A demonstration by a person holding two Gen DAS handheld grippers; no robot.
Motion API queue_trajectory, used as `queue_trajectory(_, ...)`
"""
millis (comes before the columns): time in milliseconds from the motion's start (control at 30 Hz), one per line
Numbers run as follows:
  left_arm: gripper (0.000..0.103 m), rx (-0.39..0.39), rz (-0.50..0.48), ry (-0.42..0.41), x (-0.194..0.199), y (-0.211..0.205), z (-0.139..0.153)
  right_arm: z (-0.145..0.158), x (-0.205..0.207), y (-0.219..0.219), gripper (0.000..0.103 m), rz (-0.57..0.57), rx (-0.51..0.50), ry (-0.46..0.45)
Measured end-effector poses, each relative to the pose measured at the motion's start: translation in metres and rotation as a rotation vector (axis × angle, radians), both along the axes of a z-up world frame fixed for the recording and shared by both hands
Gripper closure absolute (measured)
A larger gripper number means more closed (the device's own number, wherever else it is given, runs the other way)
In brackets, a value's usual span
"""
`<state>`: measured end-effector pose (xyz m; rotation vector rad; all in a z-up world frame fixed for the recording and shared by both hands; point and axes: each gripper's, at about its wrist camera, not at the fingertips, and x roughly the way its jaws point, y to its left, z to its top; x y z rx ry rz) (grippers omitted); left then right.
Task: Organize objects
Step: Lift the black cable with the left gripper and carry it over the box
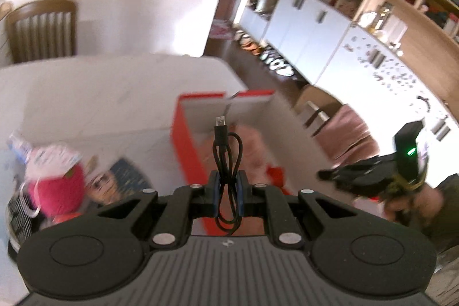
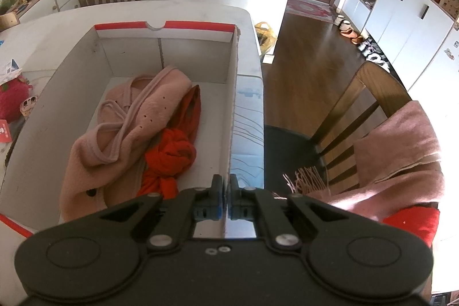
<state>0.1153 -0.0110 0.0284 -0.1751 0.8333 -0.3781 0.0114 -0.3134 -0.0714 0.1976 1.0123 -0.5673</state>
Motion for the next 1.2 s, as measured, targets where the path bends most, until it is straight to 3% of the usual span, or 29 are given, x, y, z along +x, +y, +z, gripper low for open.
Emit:
queue_trajectory(167, 0.092, -0.015, -0.091, -0.028, 0.016, -0.033, 0.018, 0.0, 0.0, 0.0, 0.1, 0.004, 0.002, -0.003)
queue_trajectory(300, 0.092, 0.015, -0.173, -0.021, 0.026, -0.065, 0.013, 0.0, -0.001, -0.001, 0.1, 0.006, 0.008, -0.008)
queue_trajectory(533, 0.092, 0.119, -0.294, 0.052, 0.032, -0.11, -0.029, 0.0, -0.002, -0.001, 0.1, 0.011, 0.012, -0.01)
queue_trajectory(800, 0.092, 0.201, -0.358, 0.146, 0.038, -0.141, -0.083, 0.001, -0.002, -0.002, 0.1, 0.014, 0.016, -0.012)
queue_trajectory(1200, 0.092, 0.199, -0.42, 0.291, 0.051, -0.161, -0.123, 0.0, -0.002, -0.002, 0.1, 0.015, 0.019, -0.013)
